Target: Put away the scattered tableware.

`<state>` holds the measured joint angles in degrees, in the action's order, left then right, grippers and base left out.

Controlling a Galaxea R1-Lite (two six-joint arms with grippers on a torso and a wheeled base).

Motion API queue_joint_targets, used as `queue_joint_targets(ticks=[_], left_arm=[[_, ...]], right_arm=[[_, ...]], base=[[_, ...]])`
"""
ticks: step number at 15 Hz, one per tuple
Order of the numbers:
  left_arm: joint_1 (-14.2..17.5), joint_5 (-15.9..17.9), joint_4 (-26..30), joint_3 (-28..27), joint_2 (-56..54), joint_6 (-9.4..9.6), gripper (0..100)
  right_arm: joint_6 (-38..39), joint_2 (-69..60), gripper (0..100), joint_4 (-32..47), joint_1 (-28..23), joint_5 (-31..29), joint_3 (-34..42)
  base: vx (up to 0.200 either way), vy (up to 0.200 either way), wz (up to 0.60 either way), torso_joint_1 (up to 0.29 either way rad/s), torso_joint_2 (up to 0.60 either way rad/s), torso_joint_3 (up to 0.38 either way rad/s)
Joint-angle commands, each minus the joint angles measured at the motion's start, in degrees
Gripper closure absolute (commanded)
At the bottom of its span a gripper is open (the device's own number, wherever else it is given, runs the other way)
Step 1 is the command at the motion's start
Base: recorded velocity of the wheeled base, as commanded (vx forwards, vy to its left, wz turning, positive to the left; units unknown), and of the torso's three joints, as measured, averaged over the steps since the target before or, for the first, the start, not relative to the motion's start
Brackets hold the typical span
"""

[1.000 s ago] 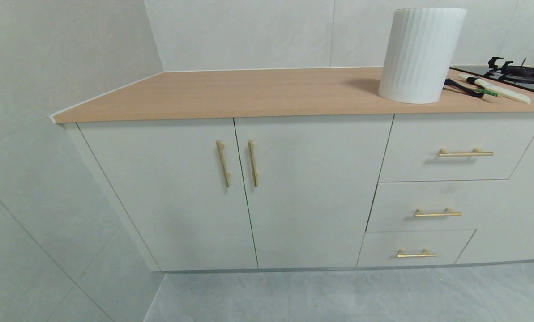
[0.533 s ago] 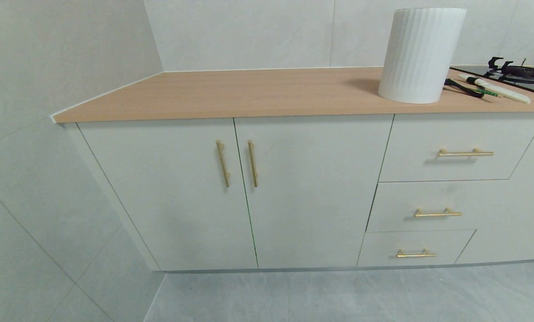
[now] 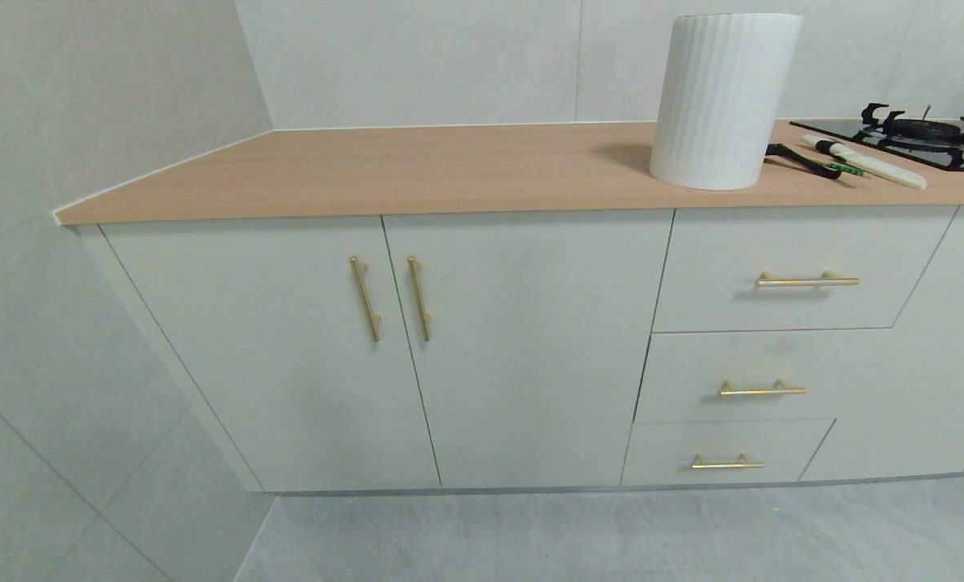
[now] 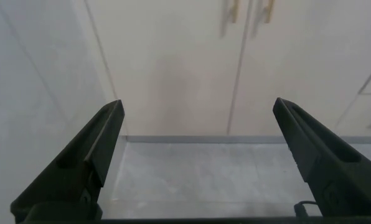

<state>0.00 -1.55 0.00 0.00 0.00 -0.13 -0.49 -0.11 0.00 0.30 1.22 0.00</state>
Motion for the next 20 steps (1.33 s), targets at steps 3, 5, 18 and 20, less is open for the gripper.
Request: queue_joint_targets(ticks=[3, 5, 18, 20], left_arm=[[0.00, -0.03, 0.00, 0.00, 0.09, -0.04, 0], [0.00, -0.03, 0.00, 0.00, 0.09, -0.04, 0], [0.00, -0.03, 0.00, 0.00, 0.09, -0.04, 0], [0.00, -0.03, -0.09, 0.00, 0.09, -0.04, 0]], right_arm=[[0.05, 0.11, 0, -0.09, 0.05, 0.01, 0.00], [0.22, 0.11, 0, -0.09, 0.05, 0.01, 0.00], [0.22, 0.11, 0, -0.09, 0.05, 0.01, -0.09], [0.22, 0.11, 0, -0.09, 0.05, 0.01, 0.00]], base=[[0.000, -0.200, 0.00, 0.001, 0.00, 0.002], [0.000, -0.200, 0.00, 0.000, 0.00, 0.005], [0.000, -0.077, 0.00, 0.002, 0.00, 0.001], [0.100, 0.000, 0.00, 0.001, 0.00, 0.001]])
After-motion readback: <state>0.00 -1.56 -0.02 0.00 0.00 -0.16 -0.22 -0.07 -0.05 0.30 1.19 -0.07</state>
